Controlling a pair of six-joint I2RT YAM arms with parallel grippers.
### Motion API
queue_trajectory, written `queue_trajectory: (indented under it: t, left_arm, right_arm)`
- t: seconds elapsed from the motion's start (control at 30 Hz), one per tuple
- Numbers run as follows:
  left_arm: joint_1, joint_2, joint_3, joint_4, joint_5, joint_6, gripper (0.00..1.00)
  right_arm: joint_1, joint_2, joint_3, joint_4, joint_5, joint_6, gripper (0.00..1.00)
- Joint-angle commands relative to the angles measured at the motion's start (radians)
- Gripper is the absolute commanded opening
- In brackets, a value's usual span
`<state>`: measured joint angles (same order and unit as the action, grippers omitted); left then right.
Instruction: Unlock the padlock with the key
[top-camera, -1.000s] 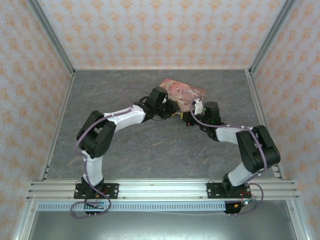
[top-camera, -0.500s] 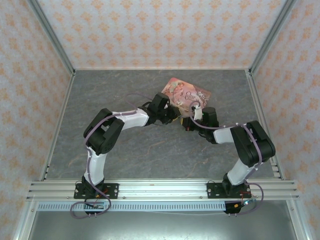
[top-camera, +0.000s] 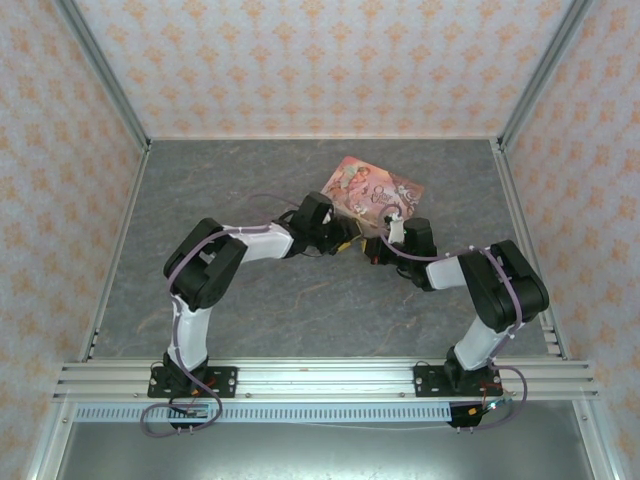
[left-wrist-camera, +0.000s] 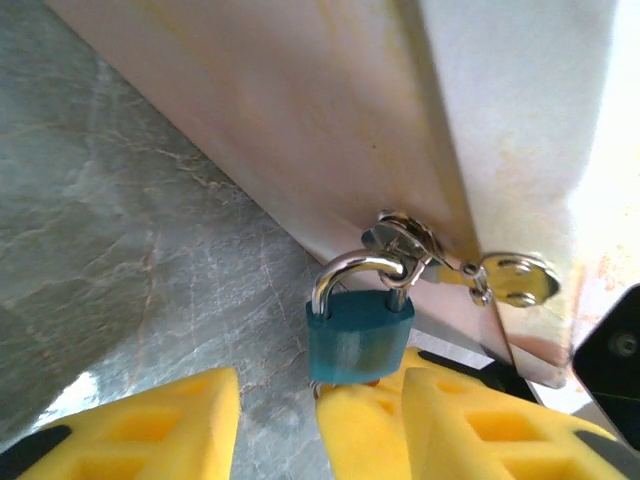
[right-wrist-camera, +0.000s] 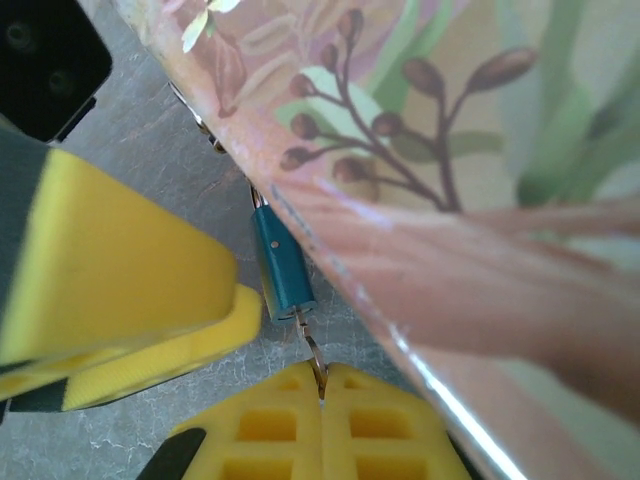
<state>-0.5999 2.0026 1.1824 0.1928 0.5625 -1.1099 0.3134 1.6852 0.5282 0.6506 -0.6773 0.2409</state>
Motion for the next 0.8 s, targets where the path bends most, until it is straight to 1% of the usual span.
queue_trajectory:
  t: [0.0,0.13,0.23,0.3,0.47,0.53,0.77]
  left_arm:
    - [0.024,-0.085,-0.042,0.058,-0.015,-0.008,0.50]
    - [0.040,-0.134,-0.111,0.145,-0.057,-0.044,0.54]
    - [0.046,-0.133,-0.166,0.246,-0.073,-0.095,0.54]
    - [0.047,-0.118,-0.187,0.317,-0.068,-0.131,0.53]
    - [0.046,-0.047,-0.211,0.459,-0.058,-0.217,0.46]
    - [0.044,-0.031,-0.210,0.483,-0.055,-0.230,0.45]
    - [0.034,-0.002,-0.201,0.478,-0.052,-0.240,0.42]
  right_arm:
    - [0.004,0.021,-0.005,0.026,-0.009,0.037,0.00]
    - [0.004,0.015,0.011,0.027,-0.024,0.074,0.00]
    - [0.004,0.006,0.019,0.028,-0.035,0.107,0.00]
    - [0.004,0.003,0.025,0.027,-0.047,0.128,0.00]
    - [0.009,0.007,0.036,0.031,-0.071,0.169,0.00]
    - [0.010,0.010,0.041,0.031,-0.074,0.184,0.00]
    - [0.016,0.010,0.051,0.038,-0.084,0.223,0.00]
